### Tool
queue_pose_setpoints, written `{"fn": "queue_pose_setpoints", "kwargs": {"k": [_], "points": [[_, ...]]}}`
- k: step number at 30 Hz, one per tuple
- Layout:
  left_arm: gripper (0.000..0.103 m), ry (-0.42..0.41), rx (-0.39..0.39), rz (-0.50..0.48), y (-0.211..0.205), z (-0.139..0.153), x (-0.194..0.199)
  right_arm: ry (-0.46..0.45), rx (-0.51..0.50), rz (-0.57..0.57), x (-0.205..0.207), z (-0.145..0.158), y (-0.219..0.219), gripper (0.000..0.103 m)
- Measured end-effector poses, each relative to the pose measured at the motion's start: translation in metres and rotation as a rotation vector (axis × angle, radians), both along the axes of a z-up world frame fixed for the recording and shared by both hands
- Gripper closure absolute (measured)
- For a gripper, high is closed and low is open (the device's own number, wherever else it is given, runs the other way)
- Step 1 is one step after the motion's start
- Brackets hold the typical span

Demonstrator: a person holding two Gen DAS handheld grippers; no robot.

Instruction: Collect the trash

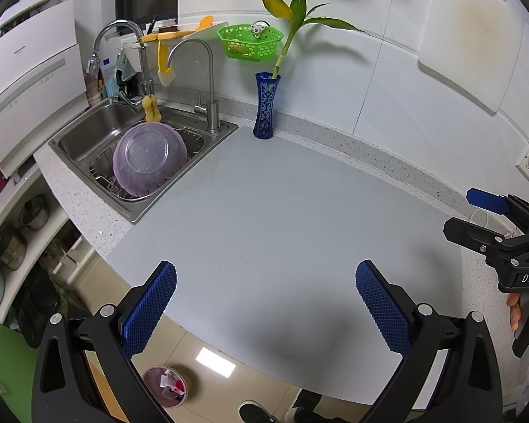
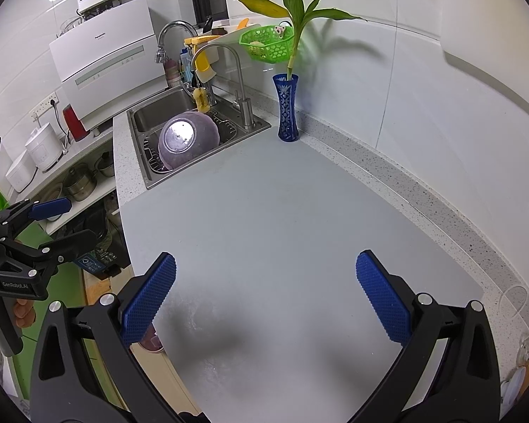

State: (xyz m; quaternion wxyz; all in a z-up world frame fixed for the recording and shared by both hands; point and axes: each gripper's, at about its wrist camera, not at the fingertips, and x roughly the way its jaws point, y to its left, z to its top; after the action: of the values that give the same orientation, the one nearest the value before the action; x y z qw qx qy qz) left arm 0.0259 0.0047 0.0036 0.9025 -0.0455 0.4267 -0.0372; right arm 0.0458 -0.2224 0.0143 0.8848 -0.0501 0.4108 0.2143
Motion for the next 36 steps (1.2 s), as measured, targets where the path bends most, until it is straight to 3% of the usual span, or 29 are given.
{"fn": "queue_pose_setpoints", "kwargs": {"k": [36], "points": [[0.005, -0.003, -0.002, 0.004, -0.0009, 0.0038, 0.0027, 0.001, 0.001, -0.001, -0.0027, 0.0008, 0.0013, 0.003]]}}
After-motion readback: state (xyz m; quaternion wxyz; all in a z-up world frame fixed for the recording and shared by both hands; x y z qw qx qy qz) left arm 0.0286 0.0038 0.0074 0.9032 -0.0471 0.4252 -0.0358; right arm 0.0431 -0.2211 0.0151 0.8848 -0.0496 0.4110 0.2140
